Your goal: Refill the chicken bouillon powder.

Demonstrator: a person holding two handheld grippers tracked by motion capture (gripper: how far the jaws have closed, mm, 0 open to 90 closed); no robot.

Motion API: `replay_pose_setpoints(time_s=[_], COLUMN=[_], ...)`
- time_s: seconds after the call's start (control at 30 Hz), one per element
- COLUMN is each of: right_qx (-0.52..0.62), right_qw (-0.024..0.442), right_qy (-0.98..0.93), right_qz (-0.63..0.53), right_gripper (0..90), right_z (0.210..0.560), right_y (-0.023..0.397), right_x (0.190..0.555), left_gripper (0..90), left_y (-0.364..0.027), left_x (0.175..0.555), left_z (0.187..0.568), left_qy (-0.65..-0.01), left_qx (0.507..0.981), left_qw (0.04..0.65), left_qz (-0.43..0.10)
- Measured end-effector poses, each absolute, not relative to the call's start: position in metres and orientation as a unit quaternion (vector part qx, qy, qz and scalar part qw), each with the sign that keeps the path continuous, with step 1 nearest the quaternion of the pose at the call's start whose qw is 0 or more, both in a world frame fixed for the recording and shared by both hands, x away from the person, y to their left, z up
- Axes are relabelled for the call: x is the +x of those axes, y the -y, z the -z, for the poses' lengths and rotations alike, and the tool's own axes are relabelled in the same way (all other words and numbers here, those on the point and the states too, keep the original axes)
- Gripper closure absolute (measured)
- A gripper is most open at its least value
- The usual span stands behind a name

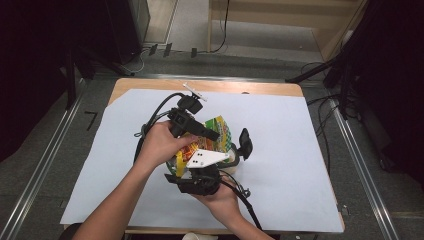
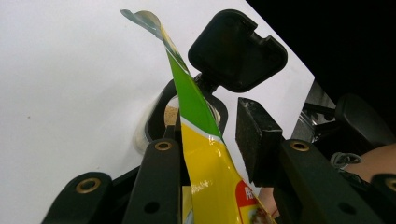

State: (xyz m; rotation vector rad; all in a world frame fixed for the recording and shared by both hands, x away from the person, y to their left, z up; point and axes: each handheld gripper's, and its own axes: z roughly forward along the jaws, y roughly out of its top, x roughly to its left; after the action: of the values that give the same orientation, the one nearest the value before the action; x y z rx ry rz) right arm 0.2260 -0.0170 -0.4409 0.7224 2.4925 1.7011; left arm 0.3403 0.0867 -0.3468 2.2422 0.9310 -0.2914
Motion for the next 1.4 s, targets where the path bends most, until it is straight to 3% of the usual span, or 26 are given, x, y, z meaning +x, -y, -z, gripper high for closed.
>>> replay_pose_setpoints(time_s=[1.4], right_qx=[0.231], right_qw=[0.024], right_qy=[-0.800], right_qz=[-0.554], right_gripper=[62.4], right_z=[0.4425], right_y=[0.0105], right_x=[0.2264], left_gripper=[73.6], left_y=[-0.0897], left_x=[0.3323], left_z=[0.3417], left_qy=[-0.359], left_qx=[0.866], left_qw=[0.341], left_qz=[0.078])
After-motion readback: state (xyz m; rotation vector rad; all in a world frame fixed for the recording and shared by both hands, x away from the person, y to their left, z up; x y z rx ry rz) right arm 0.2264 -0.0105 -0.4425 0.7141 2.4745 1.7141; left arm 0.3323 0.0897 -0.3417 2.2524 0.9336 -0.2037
